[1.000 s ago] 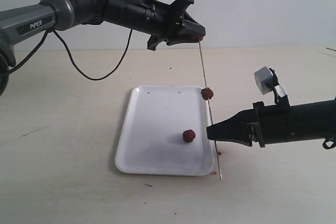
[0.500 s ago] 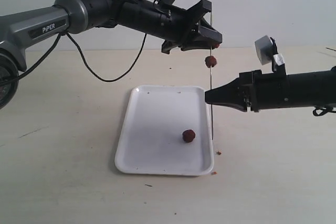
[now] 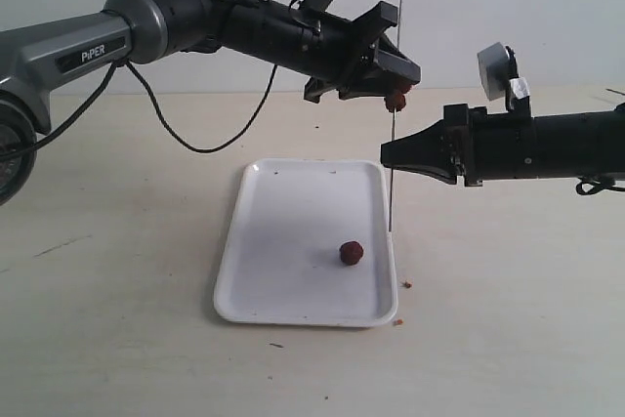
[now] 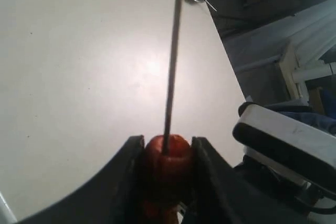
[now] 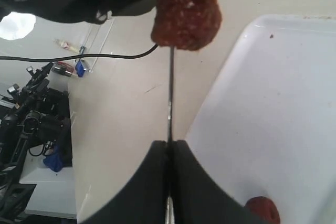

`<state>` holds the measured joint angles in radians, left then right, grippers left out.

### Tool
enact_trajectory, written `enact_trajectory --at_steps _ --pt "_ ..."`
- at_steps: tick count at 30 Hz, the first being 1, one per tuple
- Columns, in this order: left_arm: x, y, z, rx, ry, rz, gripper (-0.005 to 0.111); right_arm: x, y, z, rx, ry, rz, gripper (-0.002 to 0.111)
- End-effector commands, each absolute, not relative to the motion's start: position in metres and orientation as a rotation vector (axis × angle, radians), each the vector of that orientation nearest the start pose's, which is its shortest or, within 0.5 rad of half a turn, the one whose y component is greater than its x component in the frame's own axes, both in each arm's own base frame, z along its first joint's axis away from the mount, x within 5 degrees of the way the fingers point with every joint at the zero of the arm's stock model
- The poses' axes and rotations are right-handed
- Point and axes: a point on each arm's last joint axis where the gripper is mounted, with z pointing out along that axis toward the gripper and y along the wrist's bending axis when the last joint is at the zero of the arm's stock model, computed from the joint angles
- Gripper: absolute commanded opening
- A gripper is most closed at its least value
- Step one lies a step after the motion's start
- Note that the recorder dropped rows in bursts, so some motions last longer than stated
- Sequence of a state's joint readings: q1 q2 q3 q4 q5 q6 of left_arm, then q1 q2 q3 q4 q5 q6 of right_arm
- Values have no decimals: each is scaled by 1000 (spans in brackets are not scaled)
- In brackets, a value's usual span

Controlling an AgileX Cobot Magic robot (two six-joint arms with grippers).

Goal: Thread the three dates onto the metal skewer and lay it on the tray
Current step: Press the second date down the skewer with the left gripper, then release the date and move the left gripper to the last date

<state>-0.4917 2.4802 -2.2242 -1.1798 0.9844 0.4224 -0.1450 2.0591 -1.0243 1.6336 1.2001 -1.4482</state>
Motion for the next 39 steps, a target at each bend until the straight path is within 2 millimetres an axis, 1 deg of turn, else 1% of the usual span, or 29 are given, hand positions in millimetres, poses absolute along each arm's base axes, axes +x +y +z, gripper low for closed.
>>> enact_trajectory --at_steps 1,2,5,7,8,11,12,13,16,17,18,21,25,27,30,32,35,37,39 --pt "442 -319 214 517 2338 -1503 57 364 33 147 -144 2097 1466 0" --pt "443 -318 214 514 2338 -1502 59 364 33 147 -152 2094 1461 0" --pt "446 -311 214 511 2344 -1508 60 365 32 146 -152 2099 1443 0" --pt "447 -307 213 538 2353 -1506 60 367 28 144 -122 2112 1403 0" --pt "448 -300 213 571 2364 -1491 60 370 22 142 -76 2125 1353 0" --pt "449 -290 210 640 2392 -1473 60 373 5 139 6 2138 1271 0" --pt "448 -286 209 677 2409 -1461 59 374 -3 139 39 2131 1254 0" --pt "446 -282 206 756 2429 -1421 59 374 -17 139 82 2118 1233 0" --pt "445 -276 201 909 2415 -1325 51 372 -37 139 140 2100 1203 0" --pt "443 -279 200 982 2389 -1283 47 371 -42 139 148 2096 1198 0" --pt "441 -279 198 1029 2400 -1225 44 371 -46 139 155 2097 1191 0" --pt "432 -288 193 1176 2440 -1032 44 369 -49 138 141 2104 1179 0" --pt "420 -300 183 1258 2542 -792 44 370 -49 138 135 2098 1173 0" --pt "413 -306 176 1259 2627 -575 44 370 -49 138 130 2098 1170 0" --pt "401 -318 170 1278 2669 -276 44 370 -49 138 127 2098 1169 0" --pt "391 -329 168 1233 2698 -203 44 369 -49 138 123 2101 1169 0" --pt "375 -347 168 1235 2703 -212 44 369 -49 138 119 2107 1170 0" --pt "365 -358 168 1267 2690 -213 44 368 -49 138 113 2111 1172 0" --pt "359 -364 168 1277 2678 -162 44 368 -48 138 105 2111 1181 0"
